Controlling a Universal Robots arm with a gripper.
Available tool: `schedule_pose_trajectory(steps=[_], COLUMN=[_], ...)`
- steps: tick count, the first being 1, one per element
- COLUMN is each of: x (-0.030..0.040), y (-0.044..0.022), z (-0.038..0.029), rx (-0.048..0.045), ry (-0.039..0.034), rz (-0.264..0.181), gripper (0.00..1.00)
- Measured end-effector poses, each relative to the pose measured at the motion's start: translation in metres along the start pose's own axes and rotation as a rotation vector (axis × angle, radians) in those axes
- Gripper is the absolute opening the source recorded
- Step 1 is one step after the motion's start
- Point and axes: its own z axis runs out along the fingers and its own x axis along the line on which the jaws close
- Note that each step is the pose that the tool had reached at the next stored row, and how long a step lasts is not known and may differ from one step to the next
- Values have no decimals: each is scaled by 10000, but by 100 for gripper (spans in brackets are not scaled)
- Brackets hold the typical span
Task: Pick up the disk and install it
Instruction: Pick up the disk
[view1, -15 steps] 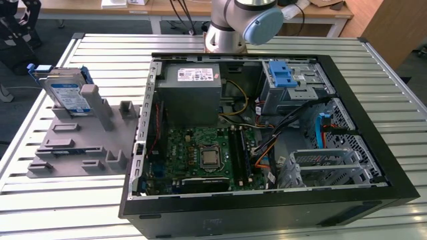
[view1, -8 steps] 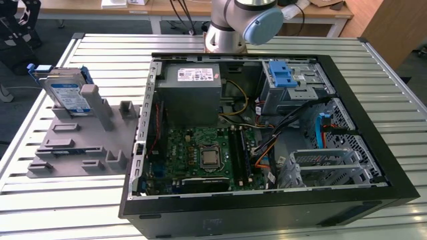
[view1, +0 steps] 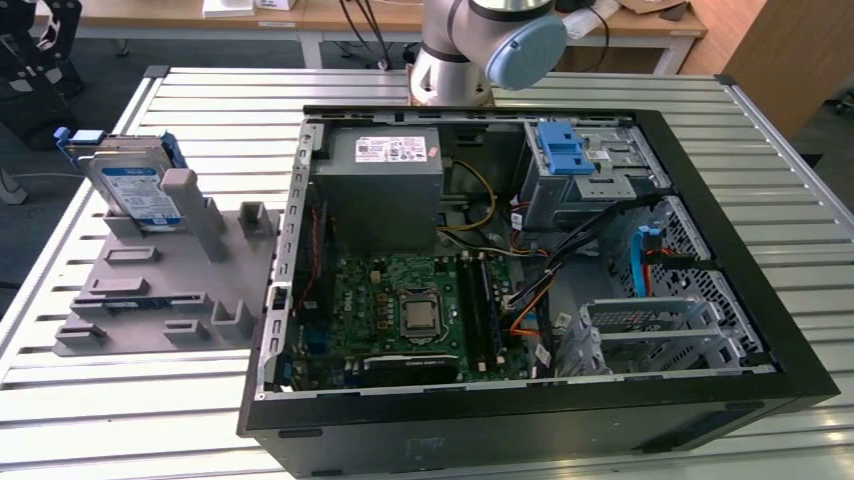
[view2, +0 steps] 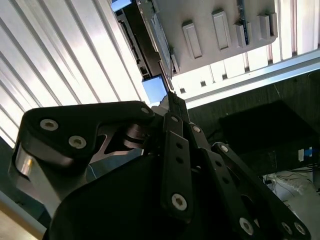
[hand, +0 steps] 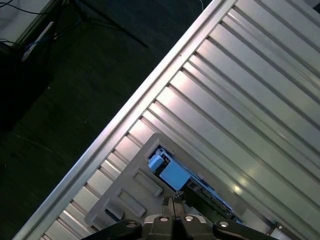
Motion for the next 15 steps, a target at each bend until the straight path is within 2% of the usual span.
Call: schedule_pose_trajectory(steps=[2, 9, 15], x=[0, 0, 0], y=[0, 0, 0], z=[0, 4, 5], rx=[-3, -22, -24], ry=[9, 58, 62], rz=[-224, -1424, -1559], gripper=[11, 11, 11])
